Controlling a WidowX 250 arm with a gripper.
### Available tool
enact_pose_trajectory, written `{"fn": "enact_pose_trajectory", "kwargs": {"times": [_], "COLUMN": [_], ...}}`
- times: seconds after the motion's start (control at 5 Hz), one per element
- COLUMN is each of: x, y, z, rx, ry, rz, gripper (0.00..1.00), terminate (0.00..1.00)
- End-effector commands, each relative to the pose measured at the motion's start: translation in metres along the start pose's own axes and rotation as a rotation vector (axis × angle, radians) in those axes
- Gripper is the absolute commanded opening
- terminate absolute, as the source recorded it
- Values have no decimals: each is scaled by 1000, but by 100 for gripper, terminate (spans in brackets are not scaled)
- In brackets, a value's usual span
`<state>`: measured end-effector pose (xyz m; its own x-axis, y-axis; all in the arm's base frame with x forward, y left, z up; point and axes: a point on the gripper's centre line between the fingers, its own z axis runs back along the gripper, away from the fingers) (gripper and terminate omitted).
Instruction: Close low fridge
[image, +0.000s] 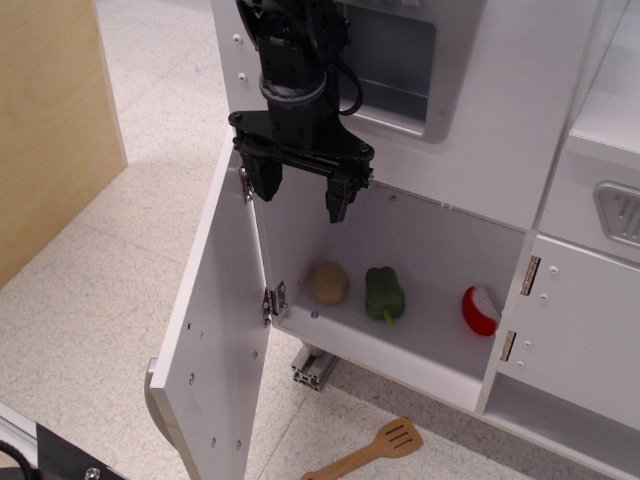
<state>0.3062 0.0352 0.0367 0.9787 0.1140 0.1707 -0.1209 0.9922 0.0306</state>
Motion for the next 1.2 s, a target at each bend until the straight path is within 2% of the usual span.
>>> {"fn": "enact_pose_trajectory", "kwargs": {"times": [0.0, 0.2, 0.4, 0.6, 0.8, 1.0], "x": [0, -4, -15, -29, -47, -52], "y": [0, 2, 10, 29, 43, 47], "z": [0, 16, 35, 36, 23, 10], "rx": [0, -22, -29, 2, 47, 67], "ry": [0, 29, -12, -2, -7, 30], "rz": [0, -26, -10, 56, 104, 208], "gripper": [100, 100, 100, 100, 100, 100], "terminate": [0, 0, 0, 0, 0, 0]}}
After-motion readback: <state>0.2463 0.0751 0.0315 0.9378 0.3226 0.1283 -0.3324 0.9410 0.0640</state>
